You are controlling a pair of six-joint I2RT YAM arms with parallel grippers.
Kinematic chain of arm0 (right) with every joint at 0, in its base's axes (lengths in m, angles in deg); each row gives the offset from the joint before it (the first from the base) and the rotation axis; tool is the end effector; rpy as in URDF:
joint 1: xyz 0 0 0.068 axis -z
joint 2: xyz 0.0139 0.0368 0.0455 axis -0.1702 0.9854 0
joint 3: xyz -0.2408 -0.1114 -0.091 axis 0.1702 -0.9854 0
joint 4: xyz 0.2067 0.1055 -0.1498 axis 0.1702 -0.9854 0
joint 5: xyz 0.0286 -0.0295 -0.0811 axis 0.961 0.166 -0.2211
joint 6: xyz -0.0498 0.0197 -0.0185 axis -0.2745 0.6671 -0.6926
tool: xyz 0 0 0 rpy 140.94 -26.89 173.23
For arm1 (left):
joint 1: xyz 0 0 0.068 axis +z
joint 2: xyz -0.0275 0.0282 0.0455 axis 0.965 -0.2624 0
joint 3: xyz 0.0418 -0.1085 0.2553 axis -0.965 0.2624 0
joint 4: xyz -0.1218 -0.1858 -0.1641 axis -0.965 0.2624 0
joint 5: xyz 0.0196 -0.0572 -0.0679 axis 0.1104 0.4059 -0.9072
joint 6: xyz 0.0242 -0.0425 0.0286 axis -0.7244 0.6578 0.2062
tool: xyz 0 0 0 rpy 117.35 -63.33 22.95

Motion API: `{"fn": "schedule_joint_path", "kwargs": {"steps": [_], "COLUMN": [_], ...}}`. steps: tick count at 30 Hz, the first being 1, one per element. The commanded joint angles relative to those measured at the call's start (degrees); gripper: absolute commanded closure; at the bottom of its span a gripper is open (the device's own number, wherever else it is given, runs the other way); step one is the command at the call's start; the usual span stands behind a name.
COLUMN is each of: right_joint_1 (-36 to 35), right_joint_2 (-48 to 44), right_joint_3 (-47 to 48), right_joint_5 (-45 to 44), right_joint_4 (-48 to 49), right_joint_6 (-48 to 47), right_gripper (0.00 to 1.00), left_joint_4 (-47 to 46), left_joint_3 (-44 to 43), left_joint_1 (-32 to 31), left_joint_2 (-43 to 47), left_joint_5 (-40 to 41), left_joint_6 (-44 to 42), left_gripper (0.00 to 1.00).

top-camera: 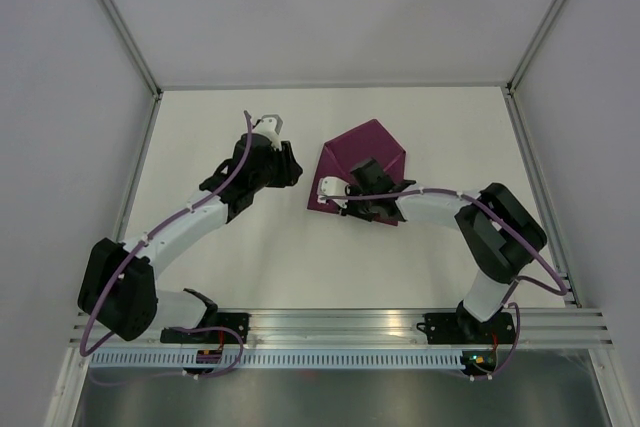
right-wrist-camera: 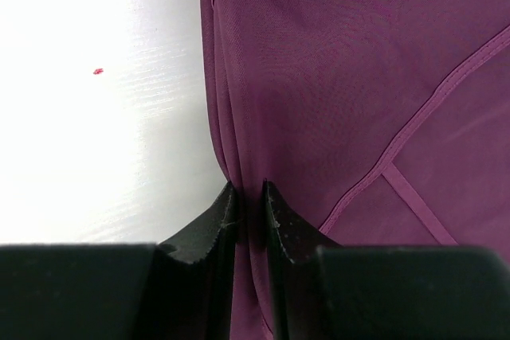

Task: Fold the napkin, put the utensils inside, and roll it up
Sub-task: Roll the napkin with the utensil

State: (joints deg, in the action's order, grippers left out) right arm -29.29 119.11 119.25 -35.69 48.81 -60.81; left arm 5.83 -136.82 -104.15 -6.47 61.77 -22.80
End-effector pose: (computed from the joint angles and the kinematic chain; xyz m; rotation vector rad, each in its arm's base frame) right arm 0.2708 0.2279 0.1411 -1.6407 1.8913 0.1932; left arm 0.2751 -0.1539 0.2652 0.1026 2.1473 -0.5245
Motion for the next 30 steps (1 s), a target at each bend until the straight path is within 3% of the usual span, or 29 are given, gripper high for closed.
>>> {"fn": "schedule_joint_path", "kwargs": {"steps": [1, 9, 18, 24, 30], "right_joint_1": [1.91, 6.66, 10.70, 13.69, 15.71], "right_joint_2": [4.58, 6.25, 11.61, 18.11, 23.38], "right_joint_3": [-1.19, 3.12, 10.24, 16.39, 21.66], "right_joint_5": [5.08, 15.27, 22.66, 26.09, 27.24], "right_joint_4": [-14.59, -24.95, -38.66, -47.89, -54.05], "right_joint_6": [-0.42, -4.02, -9.21, -13.42, -15.36], "right_gripper": [0.80, 0.83, 0.86, 0.89, 0.89], "left_joint_4": [-3.82, -14.27, -27.46, -31.33, -28.97], "left_joint_3": [1.80, 11.02, 18.67, 18.94, 13.68], "left_joint_1": [0.10, -0.43, -6.75, -12.64, -18.79], "left_joint_2": [0.29, 3.71, 3.54, 0.12, -4.36], "left_joint_5": [-0.86, -0.86, 1.24, 4.58, 4.50], "left_joint_6": [-1.98, -1.71, -7.86, -14.97, -21.74], "left_gripper": [0.54, 0.55, 0.55, 0.55, 0.53]}}
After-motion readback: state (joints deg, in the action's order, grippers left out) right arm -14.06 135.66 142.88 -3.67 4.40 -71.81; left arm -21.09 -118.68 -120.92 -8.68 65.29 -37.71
